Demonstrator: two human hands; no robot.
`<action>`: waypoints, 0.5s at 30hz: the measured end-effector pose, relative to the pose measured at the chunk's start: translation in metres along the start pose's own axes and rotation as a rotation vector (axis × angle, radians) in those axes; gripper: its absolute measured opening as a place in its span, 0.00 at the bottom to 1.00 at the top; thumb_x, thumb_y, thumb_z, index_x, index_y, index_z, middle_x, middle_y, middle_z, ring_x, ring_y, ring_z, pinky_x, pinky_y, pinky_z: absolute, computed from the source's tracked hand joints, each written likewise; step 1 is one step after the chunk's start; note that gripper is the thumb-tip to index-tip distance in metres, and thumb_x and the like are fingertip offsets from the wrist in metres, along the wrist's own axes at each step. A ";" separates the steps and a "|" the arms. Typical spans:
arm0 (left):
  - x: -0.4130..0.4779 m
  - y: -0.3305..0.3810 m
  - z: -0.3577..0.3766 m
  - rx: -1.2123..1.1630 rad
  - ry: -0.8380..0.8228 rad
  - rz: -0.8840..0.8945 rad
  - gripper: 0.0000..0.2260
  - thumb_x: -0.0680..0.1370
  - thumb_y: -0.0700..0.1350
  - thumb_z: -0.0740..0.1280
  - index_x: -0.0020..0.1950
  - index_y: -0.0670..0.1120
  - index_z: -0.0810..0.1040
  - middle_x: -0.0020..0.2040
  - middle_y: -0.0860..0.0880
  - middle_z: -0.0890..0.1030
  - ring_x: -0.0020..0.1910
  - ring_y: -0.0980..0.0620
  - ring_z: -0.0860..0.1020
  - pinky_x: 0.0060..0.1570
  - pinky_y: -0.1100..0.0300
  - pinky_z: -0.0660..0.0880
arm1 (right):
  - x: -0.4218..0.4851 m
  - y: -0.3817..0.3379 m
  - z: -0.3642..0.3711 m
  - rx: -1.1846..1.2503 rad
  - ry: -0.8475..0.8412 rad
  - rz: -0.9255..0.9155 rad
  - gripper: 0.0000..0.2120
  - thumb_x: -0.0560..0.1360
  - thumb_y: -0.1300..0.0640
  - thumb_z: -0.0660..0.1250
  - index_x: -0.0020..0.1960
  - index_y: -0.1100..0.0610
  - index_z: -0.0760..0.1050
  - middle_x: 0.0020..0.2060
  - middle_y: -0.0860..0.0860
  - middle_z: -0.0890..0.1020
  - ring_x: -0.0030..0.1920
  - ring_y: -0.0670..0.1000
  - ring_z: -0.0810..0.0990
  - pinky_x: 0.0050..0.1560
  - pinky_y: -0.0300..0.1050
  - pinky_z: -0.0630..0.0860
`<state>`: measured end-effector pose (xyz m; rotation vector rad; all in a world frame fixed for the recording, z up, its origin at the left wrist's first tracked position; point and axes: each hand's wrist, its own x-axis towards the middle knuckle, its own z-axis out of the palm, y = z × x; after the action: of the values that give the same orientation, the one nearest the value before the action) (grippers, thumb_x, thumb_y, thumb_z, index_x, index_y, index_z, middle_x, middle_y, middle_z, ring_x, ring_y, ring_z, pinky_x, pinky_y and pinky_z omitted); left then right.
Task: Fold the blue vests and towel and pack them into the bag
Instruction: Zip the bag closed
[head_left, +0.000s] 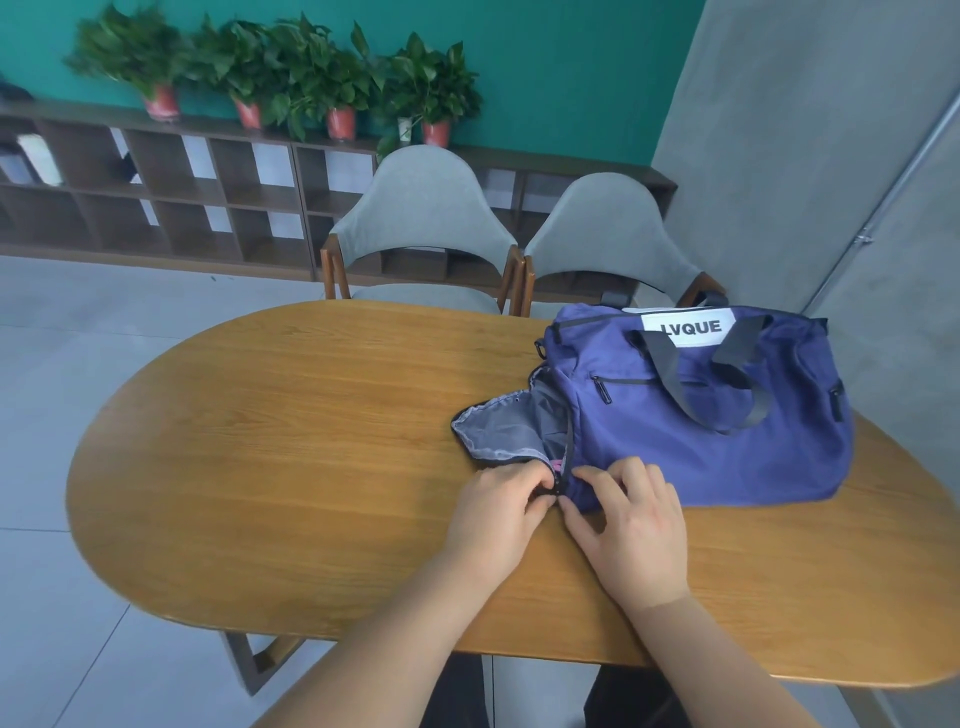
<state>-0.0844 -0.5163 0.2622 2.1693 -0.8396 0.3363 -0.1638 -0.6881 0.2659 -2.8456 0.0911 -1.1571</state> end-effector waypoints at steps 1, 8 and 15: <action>-0.001 -0.001 0.000 0.065 0.009 0.031 0.05 0.79 0.51 0.72 0.52 0.54 0.79 0.46 0.55 0.83 0.43 0.51 0.82 0.44 0.51 0.78 | 0.000 0.000 0.000 -0.003 -0.007 0.002 0.18 0.75 0.43 0.76 0.58 0.54 0.84 0.44 0.51 0.73 0.44 0.57 0.73 0.42 0.55 0.71; 0.011 -0.006 -0.010 0.295 0.104 0.216 0.08 0.83 0.55 0.65 0.48 0.53 0.78 0.43 0.54 0.81 0.38 0.50 0.79 0.43 0.50 0.75 | 0.001 0.000 0.000 -0.003 0.013 0.002 0.14 0.76 0.45 0.76 0.54 0.54 0.84 0.43 0.51 0.73 0.42 0.57 0.72 0.40 0.54 0.70; 0.031 0.020 -0.021 0.095 0.020 0.062 0.05 0.82 0.54 0.69 0.52 0.55 0.78 0.49 0.56 0.81 0.46 0.52 0.79 0.46 0.52 0.75 | 0.002 0.002 -0.004 0.001 0.109 0.040 0.08 0.76 0.52 0.76 0.50 0.56 0.83 0.41 0.52 0.74 0.40 0.58 0.73 0.39 0.54 0.71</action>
<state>-0.0735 -0.5250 0.3021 2.2265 -0.8980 0.4358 -0.1650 -0.6902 0.2697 -2.7650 0.1519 -1.3037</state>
